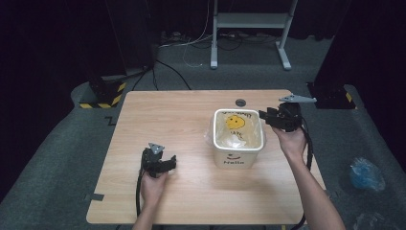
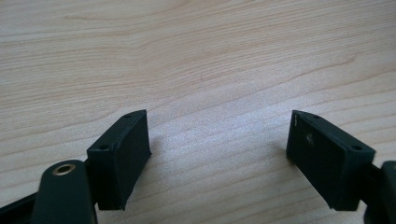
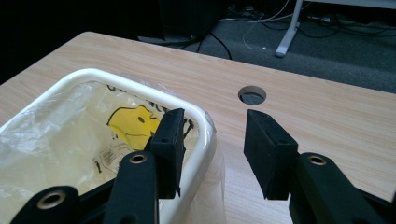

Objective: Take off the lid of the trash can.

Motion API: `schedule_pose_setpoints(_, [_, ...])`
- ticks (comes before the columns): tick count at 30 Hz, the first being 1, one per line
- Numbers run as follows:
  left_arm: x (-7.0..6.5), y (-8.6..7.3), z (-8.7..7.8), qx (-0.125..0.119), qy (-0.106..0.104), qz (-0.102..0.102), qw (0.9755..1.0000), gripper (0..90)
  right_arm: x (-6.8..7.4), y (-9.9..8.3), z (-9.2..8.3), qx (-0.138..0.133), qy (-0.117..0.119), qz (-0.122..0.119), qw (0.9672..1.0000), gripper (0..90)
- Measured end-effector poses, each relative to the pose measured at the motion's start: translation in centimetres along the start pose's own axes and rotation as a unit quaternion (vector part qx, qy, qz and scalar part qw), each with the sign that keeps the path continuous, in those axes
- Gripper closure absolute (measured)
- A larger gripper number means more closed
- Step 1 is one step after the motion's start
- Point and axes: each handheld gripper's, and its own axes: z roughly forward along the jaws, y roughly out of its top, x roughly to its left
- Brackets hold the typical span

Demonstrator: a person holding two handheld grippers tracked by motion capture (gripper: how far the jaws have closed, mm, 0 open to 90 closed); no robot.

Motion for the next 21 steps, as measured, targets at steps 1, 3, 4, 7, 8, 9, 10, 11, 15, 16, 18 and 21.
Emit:
schedule_pose_setpoints(1, [0.0, 0.0, 0.0, 0.000, 0.000, 0.001, 1.0000, 21.5, 0.0, 0.0, 0.1, 0.002, -0.001, -0.001, 1.0000, 57.5])
schedule_pose_setpoints(3, [0.0, 0.0, 0.0, 0.001, 0.000, 0.002, 1.0000, 21.5, -0.1, 0.0, 0.3, 0.004, -0.001, -0.001, 1.0000, 57.2])
schedule_pose_setpoints(4, [0.0, 0.0, 0.0, 0.001, 0.000, 0.002, 1.0000, 21.5, -0.2, 0.0, 0.5, 0.007, -0.003, -0.001, 1.0000, 57.0])
schedule_pose_setpoints(7, [0.0, 0.0, 0.0, 0.000, 0.000, 0.000, 1.0000, 21.5, -0.2, 0.0, 0.6, 0.008, -0.004, -0.001, 1.0000, 56.8])
schedule_pose_setpoints(8, [0.0, 0.0, 0.0, 0.000, 0.000, 0.000, 1.0000, 21.5, -0.2, 0.1, 0.7, 0.008, -0.005, -0.002, 1.0000, 56.7])
schedule_pose_setpoints(9, [0.0, 0.0, 0.0, 0.000, 0.000, 0.000, 1.0000, 21.5, -0.2, 0.1, 0.8, 0.008, -0.004, 0.001, 1.0000, 56.7])
schedule_pose_setpoints(10, [0.0, 0.0, 0.0, 0.000, 0.000, 0.000, 1.0000, 21.5, -0.1, 0.2, 0.9, 0.010, -0.004, -0.002, 0.9999, 56.6])
schedule_pose_setpoints(11, [0.0, 0.0, 0.0, 0.000, 0.000, 0.000, 1.0000, 21.5, -0.1, 0.2, 0.9, 0.010, -0.004, -0.002, 0.9999, 56.6])
schedule_pose_setpoints(15, [0.0, 0.0, 0.0, 0.000, 0.000, 0.000, 1.0000, 21.5, 0.0, 0.4, 1.3, 0.008, -0.005, -0.004, 0.9999, 56.5])
schedule_pose_setpoints(16, [0.0, 0.0, 0.0, 0.000, 0.000, 0.000, 1.0000, 21.5, 0.0, 0.5, 1.4, 0.010, -0.006, -0.005, 0.9999, 56.3])
schedule_pose_setpoints(18, [0.0, 0.0, 0.0, 0.000, 0.000, 0.000, 1.0000, 21.5, 0.1, 0.5, 1.8, 0.014, -0.006, -0.003, 0.9999, 56.2])
schedule_pose_setpoints(21, [0.0, 0.0, 0.0, 0.001, 0.000, 0.002, 1.0000, 21.5, 0.2, 0.7, 2.1, 0.017, -0.006, -0.006, 0.9998, 56.1])
